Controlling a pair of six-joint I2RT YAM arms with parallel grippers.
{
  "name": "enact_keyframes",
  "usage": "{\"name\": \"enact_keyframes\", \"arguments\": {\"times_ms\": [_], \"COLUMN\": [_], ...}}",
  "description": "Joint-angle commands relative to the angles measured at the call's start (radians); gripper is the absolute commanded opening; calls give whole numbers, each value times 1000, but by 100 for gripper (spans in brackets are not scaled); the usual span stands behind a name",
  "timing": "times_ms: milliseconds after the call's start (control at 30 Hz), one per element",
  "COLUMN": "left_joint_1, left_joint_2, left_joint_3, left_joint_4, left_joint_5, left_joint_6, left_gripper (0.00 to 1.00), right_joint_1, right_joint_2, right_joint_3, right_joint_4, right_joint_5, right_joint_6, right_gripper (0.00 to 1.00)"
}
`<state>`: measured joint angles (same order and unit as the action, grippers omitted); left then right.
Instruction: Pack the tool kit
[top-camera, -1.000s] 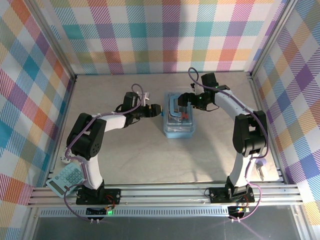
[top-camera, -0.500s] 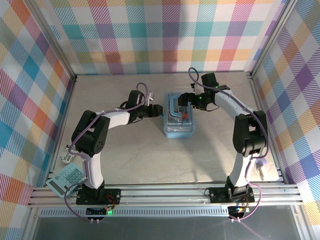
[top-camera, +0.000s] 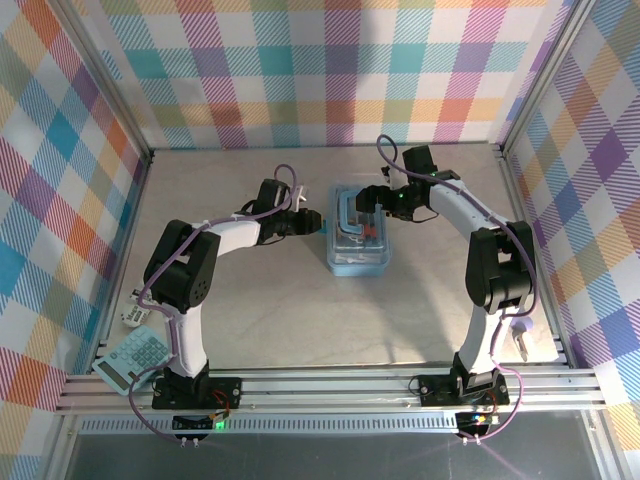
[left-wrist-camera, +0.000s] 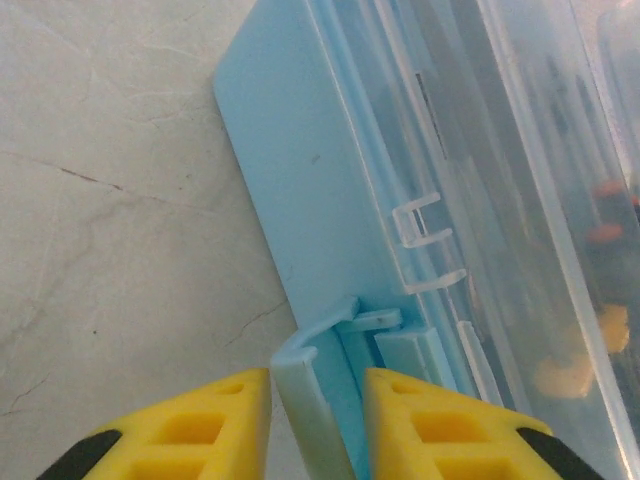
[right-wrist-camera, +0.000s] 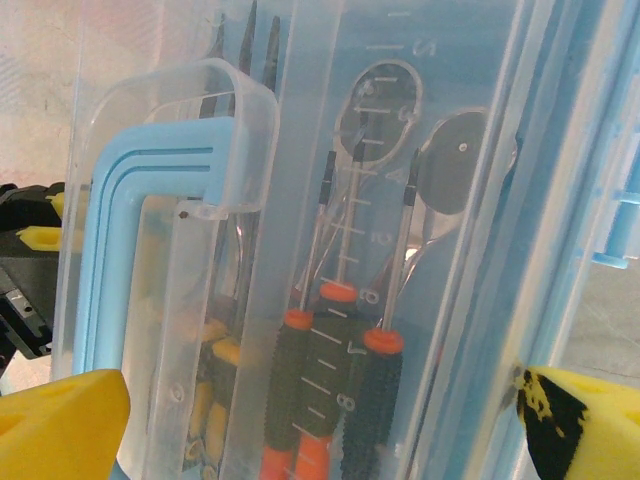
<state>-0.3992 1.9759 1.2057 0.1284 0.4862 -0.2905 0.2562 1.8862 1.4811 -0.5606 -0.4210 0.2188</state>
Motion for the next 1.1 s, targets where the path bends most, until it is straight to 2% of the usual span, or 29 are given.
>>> {"name": "enact_keyframes", "arguments": {"times_ms": [0,267,533,600,833,1067], "left_joint_1": [-3,20,34,34,36,36], "left_joint_2": [3,-33,-65,-71,-79,-84], "left_joint_3": [31,32,32,32,12,-23], "left_joint_4": [-34,-80,-106,-107,-53,48], "left_joint_5": [2,-9,-14,-11,25,92], "left_joint_6": [16,24,31,31,11,-38], "left_gripper": [26,16,16,18,36,40], "right_joint_1": [-2,-2,-2,-2,-2,-2], "right_joint_2": [13,10,11,13,14,14], "right_joint_3": [-9,-12,-16,-16,-16,-16], "right_joint_4": [7,8,10,10,8,4], "right_joint_5": [-33,-31,-33,-33,-35,-31], "right_joint_6": [-18,-18,-18,-18,-18,-21], "right_gripper": [99,99,99,99,99,99]}}
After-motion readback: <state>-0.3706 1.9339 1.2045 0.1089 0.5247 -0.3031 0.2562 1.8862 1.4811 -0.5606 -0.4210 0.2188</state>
